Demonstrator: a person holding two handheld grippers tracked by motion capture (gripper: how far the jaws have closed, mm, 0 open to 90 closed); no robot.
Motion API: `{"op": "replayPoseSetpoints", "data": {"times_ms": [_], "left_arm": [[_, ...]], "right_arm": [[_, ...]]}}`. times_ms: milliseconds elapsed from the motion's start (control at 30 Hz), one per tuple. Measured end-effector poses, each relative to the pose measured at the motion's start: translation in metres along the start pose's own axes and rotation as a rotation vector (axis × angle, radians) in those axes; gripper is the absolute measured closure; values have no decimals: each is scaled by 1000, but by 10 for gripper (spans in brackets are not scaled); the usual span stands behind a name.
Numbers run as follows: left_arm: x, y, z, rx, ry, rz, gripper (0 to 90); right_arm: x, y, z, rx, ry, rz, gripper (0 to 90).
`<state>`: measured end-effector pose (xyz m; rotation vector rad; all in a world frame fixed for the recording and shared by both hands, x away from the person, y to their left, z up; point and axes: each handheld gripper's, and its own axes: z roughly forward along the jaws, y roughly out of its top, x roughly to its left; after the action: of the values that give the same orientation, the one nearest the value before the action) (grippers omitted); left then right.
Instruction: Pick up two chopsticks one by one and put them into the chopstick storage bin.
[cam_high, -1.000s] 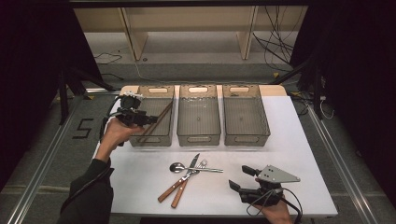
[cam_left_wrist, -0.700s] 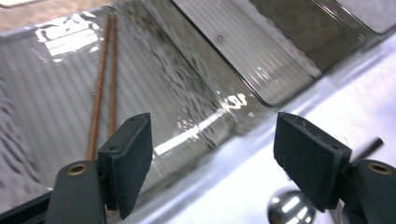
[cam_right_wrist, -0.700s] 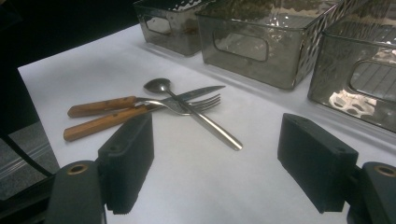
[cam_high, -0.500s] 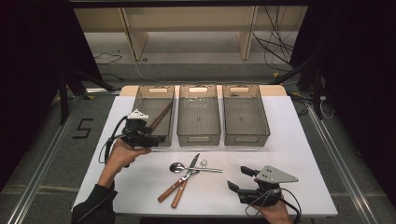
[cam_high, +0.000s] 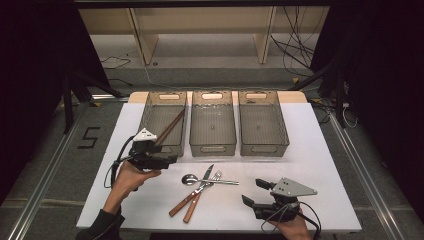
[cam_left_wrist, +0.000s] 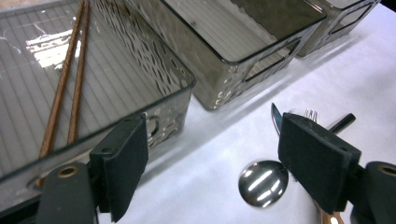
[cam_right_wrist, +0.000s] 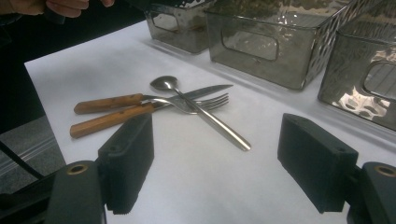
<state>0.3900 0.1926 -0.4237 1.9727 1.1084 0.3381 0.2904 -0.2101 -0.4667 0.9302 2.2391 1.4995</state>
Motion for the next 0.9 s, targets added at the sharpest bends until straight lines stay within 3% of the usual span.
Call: {"op": "replayPoseSetpoints", "data": {"times_ms": [267, 433, 733, 900], "left_arm": [[-9, -14, -4, -14, -26, -2, 233], [-14, -19, -3, -19, -21, 15, 231], [-26, -30, -6, -72, -55, 2, 226], [-32, -41, -5, -65, -66, 9, 222]], "right_arm": [[0, 4, 4, 15, 17, -16, 278], [-3, 12, 13, 46, 36, -30, 278], [-7, 27, 38, 141, 81, -76, 286], [-6, 35, 50, 185, 96, -110, 297]]}}
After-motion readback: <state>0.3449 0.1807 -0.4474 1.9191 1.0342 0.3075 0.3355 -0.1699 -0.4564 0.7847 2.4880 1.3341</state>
